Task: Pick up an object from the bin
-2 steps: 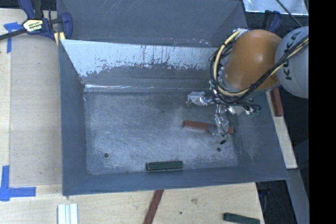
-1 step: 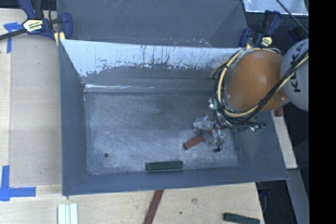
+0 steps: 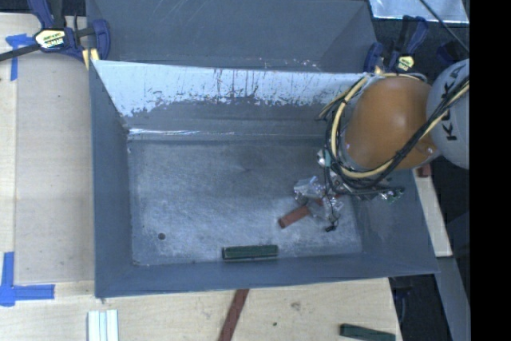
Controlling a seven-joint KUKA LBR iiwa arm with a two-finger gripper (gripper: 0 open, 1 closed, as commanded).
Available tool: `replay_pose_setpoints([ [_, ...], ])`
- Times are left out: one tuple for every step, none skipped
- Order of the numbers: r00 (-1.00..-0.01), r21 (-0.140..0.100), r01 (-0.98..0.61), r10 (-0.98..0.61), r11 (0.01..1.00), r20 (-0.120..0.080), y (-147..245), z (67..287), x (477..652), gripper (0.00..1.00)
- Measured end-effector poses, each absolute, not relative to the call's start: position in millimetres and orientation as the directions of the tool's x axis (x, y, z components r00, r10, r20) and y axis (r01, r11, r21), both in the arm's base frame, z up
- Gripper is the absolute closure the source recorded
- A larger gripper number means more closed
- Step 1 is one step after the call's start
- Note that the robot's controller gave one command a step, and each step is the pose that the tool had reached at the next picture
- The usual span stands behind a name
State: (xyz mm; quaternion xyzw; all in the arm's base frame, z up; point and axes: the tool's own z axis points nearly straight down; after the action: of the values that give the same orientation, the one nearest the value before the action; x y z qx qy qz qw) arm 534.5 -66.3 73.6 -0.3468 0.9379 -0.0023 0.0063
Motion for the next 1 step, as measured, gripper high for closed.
replay_pose_setpoints([
  [-0.784, -0.004, -0.621, -0.621, 0.784, -0.006, -48.1, 268.2, 561.9, 1.00],
])
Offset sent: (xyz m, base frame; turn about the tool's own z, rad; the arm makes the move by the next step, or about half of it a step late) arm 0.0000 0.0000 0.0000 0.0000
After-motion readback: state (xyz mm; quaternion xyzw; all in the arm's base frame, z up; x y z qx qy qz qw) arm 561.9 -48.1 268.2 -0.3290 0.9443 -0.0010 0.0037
